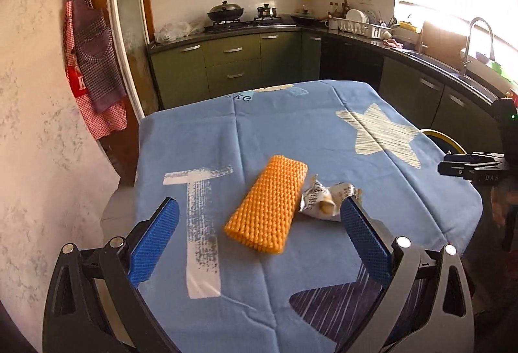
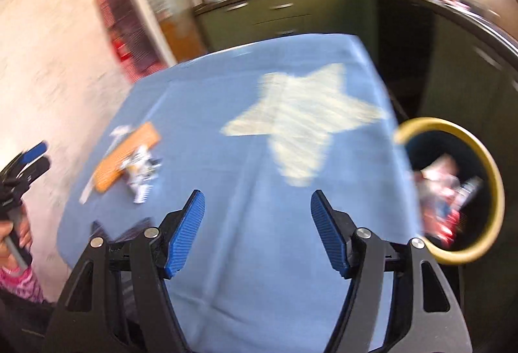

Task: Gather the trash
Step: 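Grasp the white snack wrapper on the table with the right gripper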

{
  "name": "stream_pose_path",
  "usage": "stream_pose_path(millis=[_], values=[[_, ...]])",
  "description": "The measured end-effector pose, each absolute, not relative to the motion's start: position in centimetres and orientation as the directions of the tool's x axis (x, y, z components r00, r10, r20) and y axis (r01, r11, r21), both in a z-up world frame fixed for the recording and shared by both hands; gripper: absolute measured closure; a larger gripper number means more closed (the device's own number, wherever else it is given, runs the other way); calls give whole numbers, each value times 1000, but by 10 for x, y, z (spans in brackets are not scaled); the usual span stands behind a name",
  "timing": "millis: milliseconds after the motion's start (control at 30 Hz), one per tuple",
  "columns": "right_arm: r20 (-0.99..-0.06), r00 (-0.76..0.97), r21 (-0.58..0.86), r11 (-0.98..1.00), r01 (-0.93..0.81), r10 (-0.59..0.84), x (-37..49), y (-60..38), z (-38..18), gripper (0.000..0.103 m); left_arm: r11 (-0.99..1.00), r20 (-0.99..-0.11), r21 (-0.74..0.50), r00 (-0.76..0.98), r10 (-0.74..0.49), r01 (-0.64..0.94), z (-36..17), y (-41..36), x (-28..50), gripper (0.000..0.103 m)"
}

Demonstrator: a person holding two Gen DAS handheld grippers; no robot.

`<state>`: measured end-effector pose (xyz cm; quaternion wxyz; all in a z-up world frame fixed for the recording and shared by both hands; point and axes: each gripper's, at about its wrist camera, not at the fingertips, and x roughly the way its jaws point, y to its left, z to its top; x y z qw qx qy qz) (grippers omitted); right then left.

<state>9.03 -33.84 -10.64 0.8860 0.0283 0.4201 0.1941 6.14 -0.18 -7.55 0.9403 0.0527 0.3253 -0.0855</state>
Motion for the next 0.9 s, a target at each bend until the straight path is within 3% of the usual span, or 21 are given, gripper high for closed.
stream_pose_path(millis=[233, 733, 800, 833, 900], values=[[-801, 457, 43, 799, -600, 386, 109, -220, -123, 38, 985, -640, 6, 757, -130, 174, -87, 16, 59, 5], [-865, 387, -17, 751, -660, 320, 144, -174, -154, 36, 988, -659, -55, 738, -145, 145, -97, 37, 63, 5], [-862, 387, -15, 747, -664, 327, 143, -176, -154, 40, 988, -657, -53, 740, -142, 142, -97, 35, 61, 5], [-859, 388, -7, 749, -663, 335, 144, -177, -153, 49, 988, -657, -54, 740, -144, 144, -96, 33, 60, 5], [-856, 378, 19, 752, -659, 353, 144, -181, -151, 53, 988, -658, -52, 739, -144, 146, -96, 30, 60, 5]])
